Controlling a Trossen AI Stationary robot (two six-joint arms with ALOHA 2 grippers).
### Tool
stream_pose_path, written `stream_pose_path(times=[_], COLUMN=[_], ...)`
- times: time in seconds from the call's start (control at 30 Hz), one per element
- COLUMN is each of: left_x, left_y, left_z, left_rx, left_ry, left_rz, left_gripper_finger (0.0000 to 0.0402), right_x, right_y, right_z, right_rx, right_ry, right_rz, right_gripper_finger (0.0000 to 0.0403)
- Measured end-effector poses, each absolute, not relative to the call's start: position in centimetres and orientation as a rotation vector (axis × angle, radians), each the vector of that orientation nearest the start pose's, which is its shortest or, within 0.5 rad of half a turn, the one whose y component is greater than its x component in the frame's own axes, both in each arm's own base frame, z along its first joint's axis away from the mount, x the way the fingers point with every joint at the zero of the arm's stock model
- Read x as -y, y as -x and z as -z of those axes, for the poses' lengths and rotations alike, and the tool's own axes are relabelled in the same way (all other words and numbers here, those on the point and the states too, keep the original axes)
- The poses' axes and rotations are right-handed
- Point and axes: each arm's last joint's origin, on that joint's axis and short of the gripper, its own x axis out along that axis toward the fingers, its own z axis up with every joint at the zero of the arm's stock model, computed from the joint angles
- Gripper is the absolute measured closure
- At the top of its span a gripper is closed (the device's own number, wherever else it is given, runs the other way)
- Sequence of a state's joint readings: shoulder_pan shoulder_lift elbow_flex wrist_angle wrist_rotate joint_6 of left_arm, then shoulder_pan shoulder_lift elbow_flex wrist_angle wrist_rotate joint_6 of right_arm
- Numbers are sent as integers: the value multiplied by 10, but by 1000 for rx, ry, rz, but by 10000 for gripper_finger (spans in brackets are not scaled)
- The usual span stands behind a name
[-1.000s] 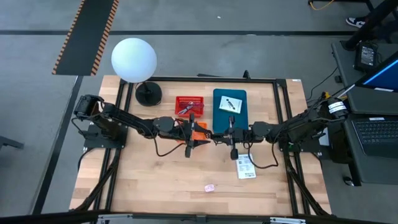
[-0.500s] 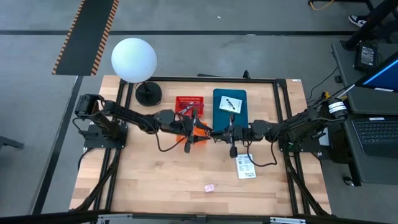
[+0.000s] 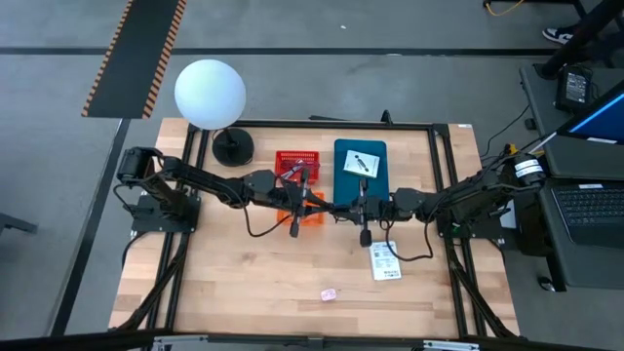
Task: Pick and place items into bin
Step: Put the black charger cable into the red bin
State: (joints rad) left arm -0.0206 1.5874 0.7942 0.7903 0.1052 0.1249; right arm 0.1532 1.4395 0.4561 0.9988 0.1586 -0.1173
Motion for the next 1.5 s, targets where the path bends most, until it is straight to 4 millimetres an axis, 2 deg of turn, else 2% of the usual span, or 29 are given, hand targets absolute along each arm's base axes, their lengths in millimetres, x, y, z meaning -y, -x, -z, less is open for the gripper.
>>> stream_pose_path(times=[0.17, 0.33, 0.5, 0.63, 0.73, 0.93, 1.07, 1.27, 1.5], left_x=[4, 0, -4, -8, -10, -20, -32, -51, -71], left_y=[-332, -316, -295, -282, -279, -276, -275, -288, -316], left_z=[-238, -250, -259, -261, -258, -253, -256, -261, -244], left_rx=[-31, -122, -255, -343, -384, -451, -498, -613, -814], left_ry=[-127, -128, -143, -150, -150, -168, -153, -113, -160], left_rz=[87, 40, -97, -241, -342, -457, -504, -569, -579], left_gripper_finger=[389, 389, 389, 389, 389, 389, 389, 389, 389], right_x=[-34, -33, -32, -28, -26, -25, -24, -24, -24], right_y=[-265, -265, -263, -258, -251, -241, -239, -239, -239], right_z=[-196, -196, -199, -202, -204, -212, -211, -211, -211], right_rx=[10, 10, 5, -48, -102, -132, -154, -154, -153], right_ry=[101, 104, 109, 119, 126, 83, 51, 57, 58], right_rz=[98, 124, 140, 250, 306, 304, 307, 306, 307], right_gripper_finger=[360, 320, 281, 271, 293, 393, 391, 399, 401])
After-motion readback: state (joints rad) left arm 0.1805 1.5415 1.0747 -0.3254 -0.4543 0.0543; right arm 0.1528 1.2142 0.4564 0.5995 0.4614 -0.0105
